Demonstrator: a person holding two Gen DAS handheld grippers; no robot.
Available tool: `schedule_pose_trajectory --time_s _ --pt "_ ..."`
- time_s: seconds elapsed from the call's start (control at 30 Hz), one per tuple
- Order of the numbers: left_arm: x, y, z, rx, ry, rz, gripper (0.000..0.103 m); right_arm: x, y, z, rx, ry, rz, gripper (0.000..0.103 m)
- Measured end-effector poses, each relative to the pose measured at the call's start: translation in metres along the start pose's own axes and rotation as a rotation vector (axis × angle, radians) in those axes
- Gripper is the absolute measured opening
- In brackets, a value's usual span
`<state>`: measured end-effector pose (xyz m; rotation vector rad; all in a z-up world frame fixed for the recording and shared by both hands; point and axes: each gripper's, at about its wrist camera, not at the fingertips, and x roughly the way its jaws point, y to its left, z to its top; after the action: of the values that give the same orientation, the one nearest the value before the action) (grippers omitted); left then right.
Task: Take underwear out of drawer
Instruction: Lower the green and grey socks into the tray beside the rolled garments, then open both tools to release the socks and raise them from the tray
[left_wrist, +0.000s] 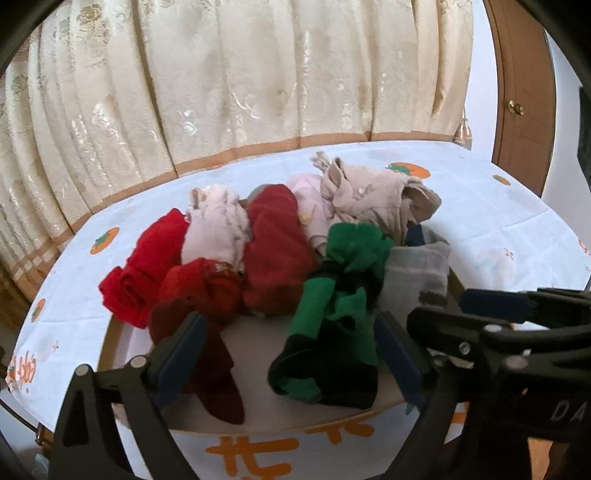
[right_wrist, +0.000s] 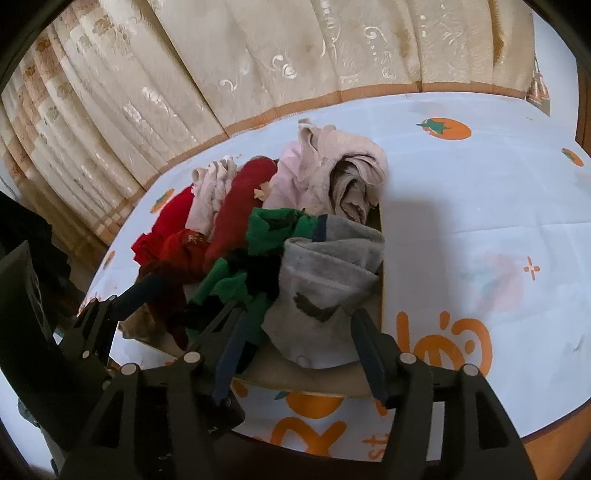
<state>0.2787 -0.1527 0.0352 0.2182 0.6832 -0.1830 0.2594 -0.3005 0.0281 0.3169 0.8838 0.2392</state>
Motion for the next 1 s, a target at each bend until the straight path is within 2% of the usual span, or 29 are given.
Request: schedule_pose_trajectory --time_s 0.13,0.23,0.37,0.7,1.0 --pt "-0.008 0.006 -0.001 -0.013 -0.022 0.005 0.103 -0.009 0.004 -0.003 0.007 -0.039 0.008 0.062" --pt "-0.012 0.010 -0.003 -0.014 -0.035 0.021 0.103 -0.015 0.008 -0.007 0.010 -0.078 0.004 0.064" --pt "-0.020 0.015 -0.007 -0.017 -0.046 0.033 0.103 -0.027 0.013 -0.014 0.013 -0.139 -0.007 0.072" --pt "-0.031 0.029 -0.018 -0.068 -0.039 0.035 0.103 -0.036 0.029 -0.026 0.009 -0.212 -0.007 0.073" --pt "-0.019 0.037 -0.025 -0.098 0.025 0.022 0.103 -0.030 0.037 -0.025 -0.010 -0.230 -0.036 0.073"
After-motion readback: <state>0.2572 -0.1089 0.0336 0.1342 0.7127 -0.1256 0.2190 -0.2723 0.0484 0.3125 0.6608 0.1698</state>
